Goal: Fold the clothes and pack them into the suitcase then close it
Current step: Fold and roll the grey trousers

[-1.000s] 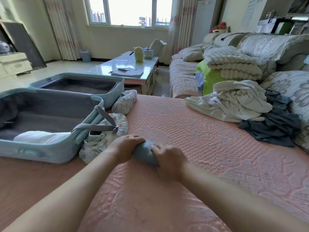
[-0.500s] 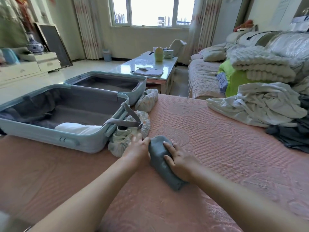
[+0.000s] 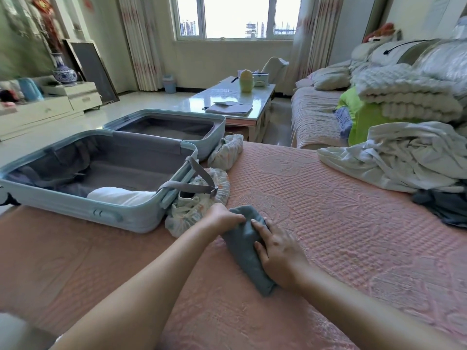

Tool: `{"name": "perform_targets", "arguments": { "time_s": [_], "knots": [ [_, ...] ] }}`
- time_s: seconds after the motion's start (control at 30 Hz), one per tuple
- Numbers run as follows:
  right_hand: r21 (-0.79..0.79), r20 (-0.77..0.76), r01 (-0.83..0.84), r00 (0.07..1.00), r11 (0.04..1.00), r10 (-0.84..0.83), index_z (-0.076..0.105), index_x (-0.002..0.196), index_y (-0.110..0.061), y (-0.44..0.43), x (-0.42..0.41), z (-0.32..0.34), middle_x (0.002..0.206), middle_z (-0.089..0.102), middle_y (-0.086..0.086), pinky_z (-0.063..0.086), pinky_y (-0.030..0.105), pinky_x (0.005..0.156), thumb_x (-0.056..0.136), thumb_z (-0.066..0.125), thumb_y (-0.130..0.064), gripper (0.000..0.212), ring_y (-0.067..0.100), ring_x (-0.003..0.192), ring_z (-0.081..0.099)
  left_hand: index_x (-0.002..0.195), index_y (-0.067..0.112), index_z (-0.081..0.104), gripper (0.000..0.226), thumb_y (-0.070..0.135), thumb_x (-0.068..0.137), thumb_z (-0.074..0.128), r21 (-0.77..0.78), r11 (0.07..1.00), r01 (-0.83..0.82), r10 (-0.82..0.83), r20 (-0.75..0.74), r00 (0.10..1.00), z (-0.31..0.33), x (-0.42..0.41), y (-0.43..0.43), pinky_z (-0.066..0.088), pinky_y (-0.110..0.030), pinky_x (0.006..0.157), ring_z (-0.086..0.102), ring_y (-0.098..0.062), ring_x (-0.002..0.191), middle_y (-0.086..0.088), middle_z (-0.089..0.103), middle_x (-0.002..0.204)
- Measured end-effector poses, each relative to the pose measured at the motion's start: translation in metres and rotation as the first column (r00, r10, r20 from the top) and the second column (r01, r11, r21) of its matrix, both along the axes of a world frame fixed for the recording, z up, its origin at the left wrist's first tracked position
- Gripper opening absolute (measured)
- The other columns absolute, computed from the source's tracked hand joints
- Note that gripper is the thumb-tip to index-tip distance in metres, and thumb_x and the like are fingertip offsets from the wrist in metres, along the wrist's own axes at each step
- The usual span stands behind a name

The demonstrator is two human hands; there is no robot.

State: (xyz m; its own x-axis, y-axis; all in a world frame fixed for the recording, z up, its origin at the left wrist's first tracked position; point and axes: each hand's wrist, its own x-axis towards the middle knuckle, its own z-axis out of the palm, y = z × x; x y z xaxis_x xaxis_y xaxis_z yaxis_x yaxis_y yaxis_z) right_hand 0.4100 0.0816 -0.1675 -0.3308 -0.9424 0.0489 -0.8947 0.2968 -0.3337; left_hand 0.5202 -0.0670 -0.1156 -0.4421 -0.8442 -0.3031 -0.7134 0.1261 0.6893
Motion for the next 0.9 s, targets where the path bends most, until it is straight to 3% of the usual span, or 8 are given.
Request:
{"name": "perform_targets", "arguments": {
  "time_s": [0.1,0.17,0.27,0.37,0.47,0.57,0.73,0.9],
  "knots": [
    [-0.137,0.279,0.020,0.960,0.990,0.019,0.027,0.153,-0.034,0.003,-0.005,0.010,0.157,0.031,-0.005,0.026,0.038,0.119,0.097,0.051,-0.033,0.061,0.017,0.143,0.031,0.096,0.007,0.072,0.046,0.034,0.060,0.083,0.067,0.995,0.080,-0.072,-0.113,0.991,0.015,0.005,-0.005,0.052,-0.027,0.063,0.063,-0.017,0.075,-0.006,0.069,0.087],
    [-0.197,0.422,0.081,0.907,0.977,0.010,0.023,0.153,-0.036,0.003,-0.011,0.022,0.151,0.032,-0.007,0.029,0.039,0.118,0.083,0.064,-0.033,0.082,0.014,0.139,0.032,0.098,0.012,0.072,0.029,0.014,0.072,0.081,0.102,0.979,0.178,-0.151,-0.232,0.961,0.025,0.010,-0.006,0.058,-0.035,0.076,0.066,-0.018,0.079,-0.006,0.070,0.089],
    [-0.095,0.568,0.131,0.821,0.987,-0.054,0.009,0.156,-0.042,0.001,-0.023,0.039,0.150,0.038,-0.006,0.037,0.046,0.113,0.055,0.076,-0.043,0.121,0.020,0.136,0.040,0.103,0.015,0.067,0.043,0.005,0.064,0.081,0.120,0.933,0.340,-0.260,-0.429,0.865,0.038,0.020,-0.001,0.055,-0.041,0.084,0.064,-0.019,0.084,-0.002,0.068,0.093],
    [-0.148,0.663,0.029,0.744,0.988,0.078,0.047,0.137,-0.044,-0.001,-0.028,0.049,0.119,0.066,-0.011,0.053,0.048,0.095,0.047,0.084,-0.038,0.098,0.013,0.110,0.063,0.101,0.017,0.064,0.044,0.006,0.061,0.077,0.004,0.906,0.424,-0.368,-0.490,0.790,0.043,0.031,0.005,0.051,-0.032,0.075,0.059,-0.013,0.082,0.003,0.063,0.086],
    [-0.230,0.471,0.020,0.877,0.973,0.093,0.061,0.114,-0.035,0.000,-0.023,0.066,0.100,0.068,-0.011,0.056,0.044,0.082,0.055,0.083,-0.037,0.063,0.012,0.092,0.065,0.099,0.025,0.061,0.044,0.002,0.064,0.074,-0.217,0.897,0.384,-0.441,-0.484,0.756,0.047,0.038,0.007,0.049,-0.029,0.074,0.056,-0.009,0.081,0.006,0.061,0.087],
    [-0.315,0.120,-0.054,0.988,0.947,0.097,0.057,0.124,-0.030,0.001,-0.016,0.072,0.106,0.066,-0.007,0.051,0.032,0.074,0.070,0.075,-0.042,0.059,0.017,0.091,0.063,0.111,0.041,0.047,0.064,0.002,0.067,0.071,-0.401,0.834,0.380,-0.522,-0.348,0.779,0.051,0.044,0.009,0.052,-0.028,0.076,0.061,-0.011,0.086,0.008,0.062,0.098],
    [-0.309,-0.477,-0.247,0.876,0.918,0.075,0.061,0.114,-0.019,0.001,-0.015,0.047,0.095,0.066,0.000,0.054,0.037,0.058,0.079,0.064,-0.025,0.036,0.023,0.080,0.064,0.147,0.044,0.026,0.092,0.040,0.070,0.076,-0.623,0.548,0.559,-0.594,0.181,0.784,0.031,0.044,0.026,0.049,-0.032,0.091,0.053,-0.010,0.113,0.014,0.048,0.135],
    [-0.163,-0.464,-0.232,0.876,0.959,0.133,0.057,0.117,-0.016,0.000,-0.010,0.029,0.102,0.064,0.005,0.053,0.043,0.071,0.087,0.063,-0.033,0.035,0.028,0.088,0.062,0.132,0.024,0.058,0.053,0.029,0.080,0.067,-0.712,0.396,0.580,-0.620,0.258,0.741,0.002,0.042,0.021,0.046,-0.032,0.099,0.057,-0.017,0.109,0.006,0.065,0.119]
  ]
}}
